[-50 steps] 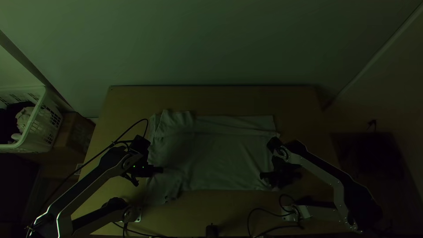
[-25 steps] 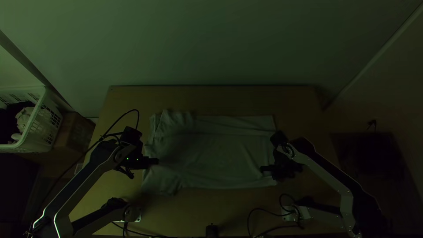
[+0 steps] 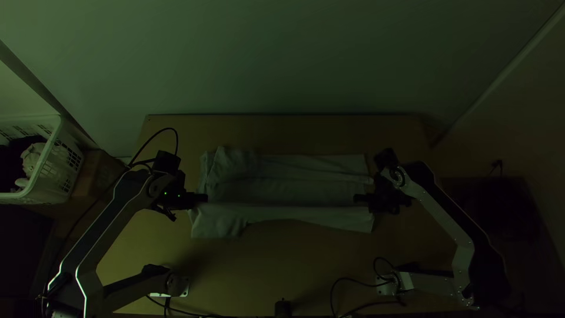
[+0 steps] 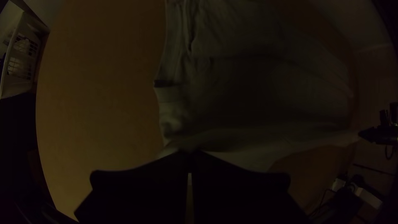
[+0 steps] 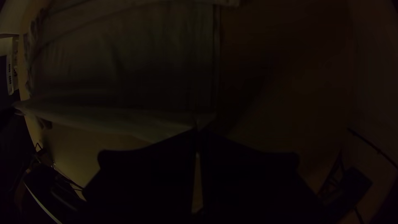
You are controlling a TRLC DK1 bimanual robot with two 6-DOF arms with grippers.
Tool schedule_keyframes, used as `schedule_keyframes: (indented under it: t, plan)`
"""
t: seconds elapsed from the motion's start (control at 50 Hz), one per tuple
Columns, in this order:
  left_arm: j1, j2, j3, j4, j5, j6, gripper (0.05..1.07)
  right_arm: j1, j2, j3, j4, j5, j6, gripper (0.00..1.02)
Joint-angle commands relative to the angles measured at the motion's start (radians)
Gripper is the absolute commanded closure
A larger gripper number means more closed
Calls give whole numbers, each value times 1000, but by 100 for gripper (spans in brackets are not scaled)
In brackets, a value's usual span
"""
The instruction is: Fold the t-shirt
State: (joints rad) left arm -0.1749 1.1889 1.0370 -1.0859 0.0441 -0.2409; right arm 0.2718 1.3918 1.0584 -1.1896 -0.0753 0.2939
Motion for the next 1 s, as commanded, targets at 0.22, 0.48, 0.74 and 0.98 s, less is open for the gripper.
schedule_keyframes:
  t: [0.22, 0.48, 0.74, 0.98]
  plan:
    - [22, 147, 135, 15, 0, 22, 104, -57, 171, 189, 28, 32, -55, 99]
    - [51, 291, 285, 17, 0, 51, 104, -91, 317, 361, 35, 35, -79, 99]
    - [83, 443, 448, 17, 0, 81, 104, -106, 492, 560, 35, 37, -93, 99]
    - [87, 560, 552, 17, 0, 88, 104, -106, 661, 738, 25, 37, -93, 99]
